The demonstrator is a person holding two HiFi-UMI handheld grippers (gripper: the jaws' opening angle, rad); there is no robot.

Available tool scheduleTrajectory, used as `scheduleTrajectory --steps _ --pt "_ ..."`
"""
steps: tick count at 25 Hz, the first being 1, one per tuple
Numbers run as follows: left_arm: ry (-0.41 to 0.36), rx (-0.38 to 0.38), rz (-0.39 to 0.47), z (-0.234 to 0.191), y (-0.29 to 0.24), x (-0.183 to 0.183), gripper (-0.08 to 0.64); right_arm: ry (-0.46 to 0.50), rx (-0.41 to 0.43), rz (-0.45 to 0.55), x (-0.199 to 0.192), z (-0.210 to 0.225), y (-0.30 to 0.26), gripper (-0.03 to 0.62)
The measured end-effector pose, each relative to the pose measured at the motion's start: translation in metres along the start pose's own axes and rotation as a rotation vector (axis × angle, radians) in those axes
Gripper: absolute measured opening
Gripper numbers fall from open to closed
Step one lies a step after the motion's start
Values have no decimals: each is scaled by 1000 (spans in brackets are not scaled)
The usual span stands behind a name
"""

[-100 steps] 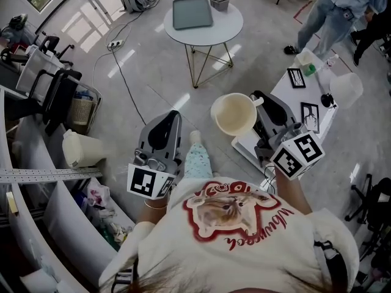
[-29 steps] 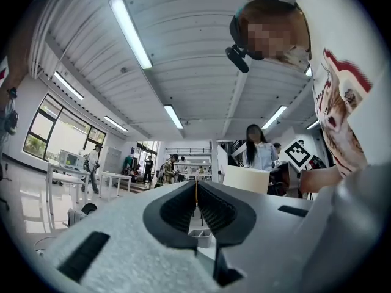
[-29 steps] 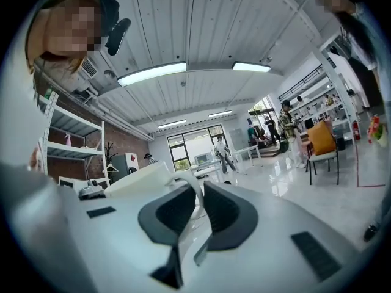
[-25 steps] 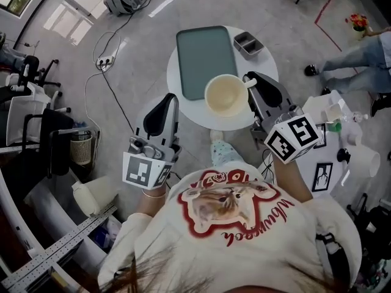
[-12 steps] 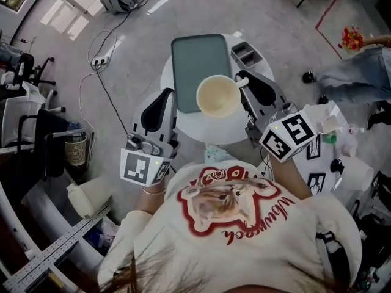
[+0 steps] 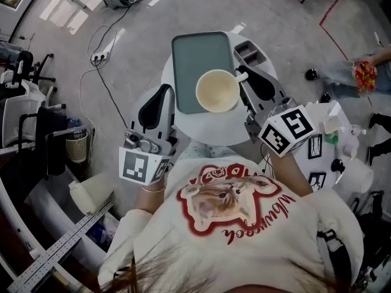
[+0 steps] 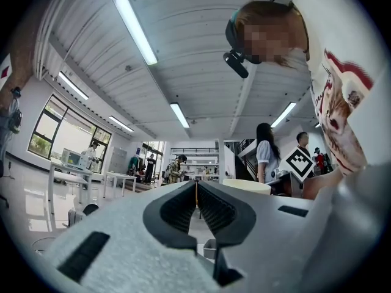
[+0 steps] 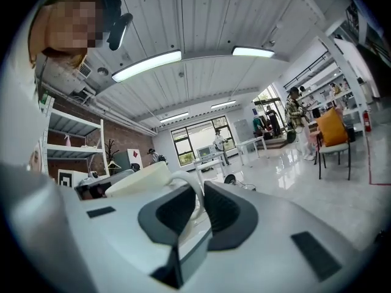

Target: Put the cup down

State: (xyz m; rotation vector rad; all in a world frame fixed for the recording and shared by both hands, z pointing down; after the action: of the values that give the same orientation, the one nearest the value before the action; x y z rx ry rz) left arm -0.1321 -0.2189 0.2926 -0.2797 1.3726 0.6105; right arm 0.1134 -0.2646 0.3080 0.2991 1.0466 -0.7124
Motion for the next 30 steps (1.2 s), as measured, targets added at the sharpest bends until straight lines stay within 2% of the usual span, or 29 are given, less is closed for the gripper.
scheduleTrajectory --steps 8,14,26,30 --pt "29 -43 -35 -16 -6 -15 15 -68 -33 24 -17 13 -20 48" --pt "33 -66 -46 -28 -8 -25 15 -70 -74 20 -36 21 -34 48" --pt "78 -76 -53 -35 -16 -50 15 -85 -125 -29 -82 49 -57 48" --pt "83 -79 -56 -38 -13 -53 15 -123 -135 -22 -97 56 -64 48"
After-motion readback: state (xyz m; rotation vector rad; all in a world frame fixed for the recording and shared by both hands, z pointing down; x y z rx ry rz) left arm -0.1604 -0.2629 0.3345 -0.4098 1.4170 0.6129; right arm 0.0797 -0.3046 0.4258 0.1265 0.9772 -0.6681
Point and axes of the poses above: the fingertips, and each gripper's own axes: y backward along the fingers, z to its right, x out of its top, the point moved 8 cm from there along y, backward along the fingers, and after that the axes turned 12 degrees about -y, right-handed, at the moved point
